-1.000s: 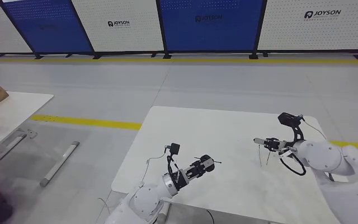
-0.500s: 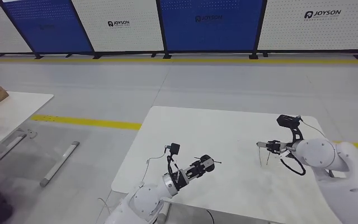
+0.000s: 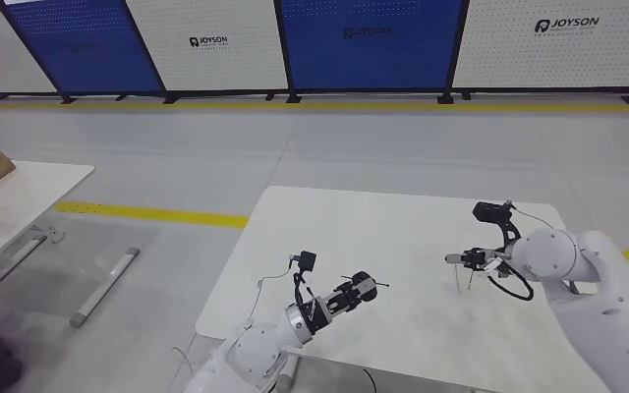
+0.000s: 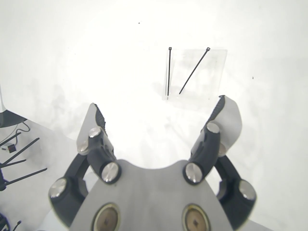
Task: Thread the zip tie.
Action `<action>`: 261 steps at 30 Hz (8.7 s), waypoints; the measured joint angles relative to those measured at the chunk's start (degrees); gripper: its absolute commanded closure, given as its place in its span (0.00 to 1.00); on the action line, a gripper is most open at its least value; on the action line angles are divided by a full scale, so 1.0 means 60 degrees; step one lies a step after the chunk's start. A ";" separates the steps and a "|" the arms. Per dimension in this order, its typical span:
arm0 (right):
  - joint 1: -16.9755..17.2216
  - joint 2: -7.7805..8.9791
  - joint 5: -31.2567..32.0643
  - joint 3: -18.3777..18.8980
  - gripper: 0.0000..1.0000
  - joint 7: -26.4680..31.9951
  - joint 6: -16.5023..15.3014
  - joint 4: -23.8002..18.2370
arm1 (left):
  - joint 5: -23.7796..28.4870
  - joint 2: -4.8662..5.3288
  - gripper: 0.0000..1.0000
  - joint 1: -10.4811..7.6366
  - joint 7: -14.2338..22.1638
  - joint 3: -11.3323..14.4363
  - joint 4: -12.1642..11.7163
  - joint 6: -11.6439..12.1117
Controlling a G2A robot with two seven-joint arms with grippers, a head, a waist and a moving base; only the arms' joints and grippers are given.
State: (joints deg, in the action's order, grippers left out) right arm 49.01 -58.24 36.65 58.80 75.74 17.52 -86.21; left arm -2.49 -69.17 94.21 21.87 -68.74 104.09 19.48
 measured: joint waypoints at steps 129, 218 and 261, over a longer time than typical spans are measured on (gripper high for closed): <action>-0.4961 -0.4563 0.0272 -0.3450 0.82 0.0066 0.0326 1.2057 | 0.0000 0.0000 1.00 0.0000 0.0000 0.0000 0.0000 0.0000; 0.1713 -0.0436 -0.1294 0.3046 1.00 -0.0264 -0.3380 0.1491 | 0.0000 0.0000 1.00 0.0000 0.0000 0.0000 0.0000 0.0000; 0.4086 -0.0756 -0.2830 0.2154 1.00 -0.6157 -0.2772 -0.2489 | -0.1349 -0.0156 1.00 -0.0731 -0.1619 0.0837 0.0500 -0.1648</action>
State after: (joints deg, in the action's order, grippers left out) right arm 73.53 -62.77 19.67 71.73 38.80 0.89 -101.15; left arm -10.59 -70.10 89.83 12.16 -63.71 107.09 9.59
